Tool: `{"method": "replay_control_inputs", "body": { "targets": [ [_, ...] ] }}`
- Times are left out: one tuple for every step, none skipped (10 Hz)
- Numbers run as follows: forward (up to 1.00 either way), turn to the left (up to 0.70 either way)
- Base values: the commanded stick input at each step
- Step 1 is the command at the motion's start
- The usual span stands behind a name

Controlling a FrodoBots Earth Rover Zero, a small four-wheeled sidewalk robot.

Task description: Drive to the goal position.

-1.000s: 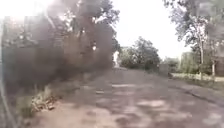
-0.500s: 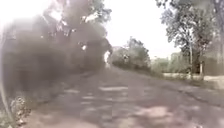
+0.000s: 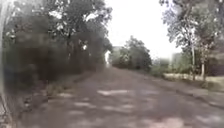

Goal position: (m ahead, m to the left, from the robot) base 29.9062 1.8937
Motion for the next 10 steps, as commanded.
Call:
{"method": "replay_control_inputs", "body": {
  "targets": [
    [0.7, 0.0],
    [0.7, 0.0],
    [0.7, 0.0],
    [0.7, 0.0],
    [0.7, 0.0],
    [0.7, 0.0],
    [0.7, 0.0],
    [0.7, 0.0],
    [0.7, 0.0],
    [0.7, 0.0]
  ]
}}
